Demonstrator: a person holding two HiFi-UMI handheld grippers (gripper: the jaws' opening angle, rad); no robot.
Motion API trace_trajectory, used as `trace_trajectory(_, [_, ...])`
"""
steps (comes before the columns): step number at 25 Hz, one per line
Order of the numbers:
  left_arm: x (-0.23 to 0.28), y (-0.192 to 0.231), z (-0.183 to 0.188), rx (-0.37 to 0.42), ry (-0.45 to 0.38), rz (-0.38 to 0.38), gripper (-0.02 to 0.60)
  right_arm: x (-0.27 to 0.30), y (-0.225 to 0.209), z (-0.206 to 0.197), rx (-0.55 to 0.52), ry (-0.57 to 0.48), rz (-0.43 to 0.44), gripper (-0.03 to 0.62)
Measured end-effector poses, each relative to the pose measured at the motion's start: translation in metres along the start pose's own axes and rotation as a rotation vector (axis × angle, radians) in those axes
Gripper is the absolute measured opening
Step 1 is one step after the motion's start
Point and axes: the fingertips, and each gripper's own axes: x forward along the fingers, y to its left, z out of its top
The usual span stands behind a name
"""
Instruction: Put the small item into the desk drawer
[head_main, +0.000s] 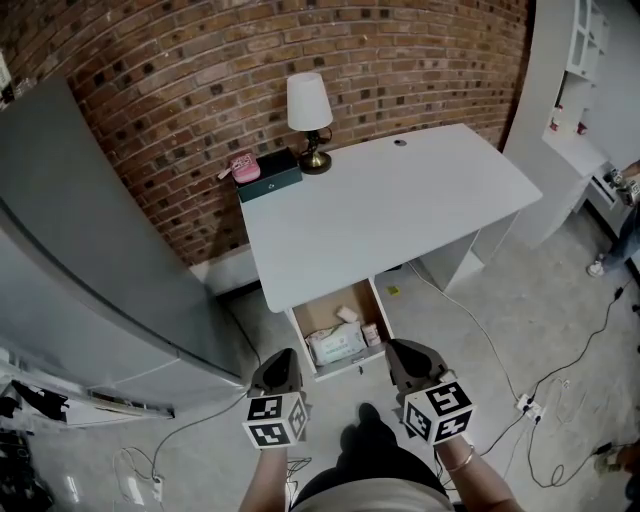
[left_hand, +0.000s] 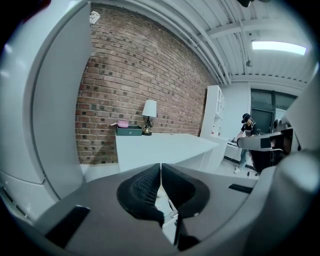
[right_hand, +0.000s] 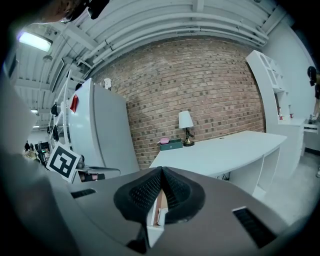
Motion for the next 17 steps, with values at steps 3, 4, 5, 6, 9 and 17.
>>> trace_trajectory(3, [-0.005,-0.002,0.000,0.005,-0.004,-0.001,0.026,-0.004,0.000,-0.003,0.008,0.004,-0.002,0.006])
trace_trajectory(4, [-0.006,-0.002,0.000,0.006,-0.004,-0.001,0.026,-0.005,0.000,-0.004,0.012,0.006,-0.003,0.006])
trace_trajectory(5, [-0.007,-0.001,-0.001,0.007,-0.003,0.000,0.026,-0.005,0.001,-0.006,0.015,0.008,-0.004,0.006])
trace_trajectory(6, [-0.009,-0.001,-0.001,0.007,-0.002,0.002,0.026,-0.005,0.001,-0.006,0.017,0.010,-0.003,0.006])
trace_trajectory(9, [-0.013,0.001,-0.001,0.011,-0.002,0.009,0.026,-0.005,0.004,-0.008,0.022,0.011,0.004,0.006])
trace_trajectory(17, [-0.021,0.010,0.001,0.011,-0.016,0.014,0.026,0.001,0.015,-0.009,0.014,0.010,0.019,0.006])
